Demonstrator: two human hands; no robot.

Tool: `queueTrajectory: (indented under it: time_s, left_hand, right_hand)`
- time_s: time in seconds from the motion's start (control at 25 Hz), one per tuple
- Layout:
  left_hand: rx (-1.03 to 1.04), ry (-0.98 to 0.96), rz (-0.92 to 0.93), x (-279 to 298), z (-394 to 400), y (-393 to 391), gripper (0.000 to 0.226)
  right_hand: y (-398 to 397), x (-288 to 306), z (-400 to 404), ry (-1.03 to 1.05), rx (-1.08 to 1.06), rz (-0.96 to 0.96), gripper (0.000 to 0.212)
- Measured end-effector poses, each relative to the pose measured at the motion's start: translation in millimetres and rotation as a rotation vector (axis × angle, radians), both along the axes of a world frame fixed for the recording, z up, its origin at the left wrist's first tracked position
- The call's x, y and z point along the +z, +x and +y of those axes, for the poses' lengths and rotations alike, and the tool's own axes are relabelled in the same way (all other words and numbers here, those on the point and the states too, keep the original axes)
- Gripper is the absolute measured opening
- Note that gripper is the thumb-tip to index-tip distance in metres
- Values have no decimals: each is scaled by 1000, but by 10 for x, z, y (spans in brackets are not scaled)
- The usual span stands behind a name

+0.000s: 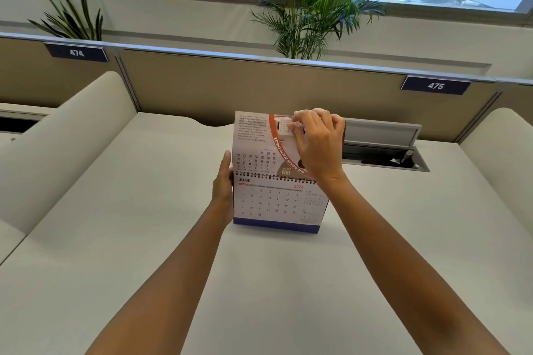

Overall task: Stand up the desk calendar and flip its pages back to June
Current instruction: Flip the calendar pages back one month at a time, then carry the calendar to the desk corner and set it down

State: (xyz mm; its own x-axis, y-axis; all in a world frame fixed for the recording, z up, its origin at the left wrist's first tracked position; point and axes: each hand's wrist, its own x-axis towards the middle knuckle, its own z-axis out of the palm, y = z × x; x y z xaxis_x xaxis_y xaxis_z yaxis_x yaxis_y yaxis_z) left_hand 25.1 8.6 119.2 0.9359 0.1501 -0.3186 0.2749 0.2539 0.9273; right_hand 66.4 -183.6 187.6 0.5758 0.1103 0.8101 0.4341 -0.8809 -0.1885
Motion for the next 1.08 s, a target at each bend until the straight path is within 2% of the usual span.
queueTrajectory:
  time_s: [0.16,0.44,0.6,1.08]
  left_hand:
    - [17,12,-6,-20,-40,-25,61]
    - [126,134,96,-151,-56,38,29]
    - [137,127,128,-146,-74,76,25]
    - [90,114,260,19,-35,66,48]
  right_hand:
    - [56,-204,-25,-9,-50,77,25]
    - [-50,-628,-113,11,-45,208,20]
    - [-155,-844,-139,192,-84,297,22]
    - [-368,-1048,-74,708,-196,524,27]
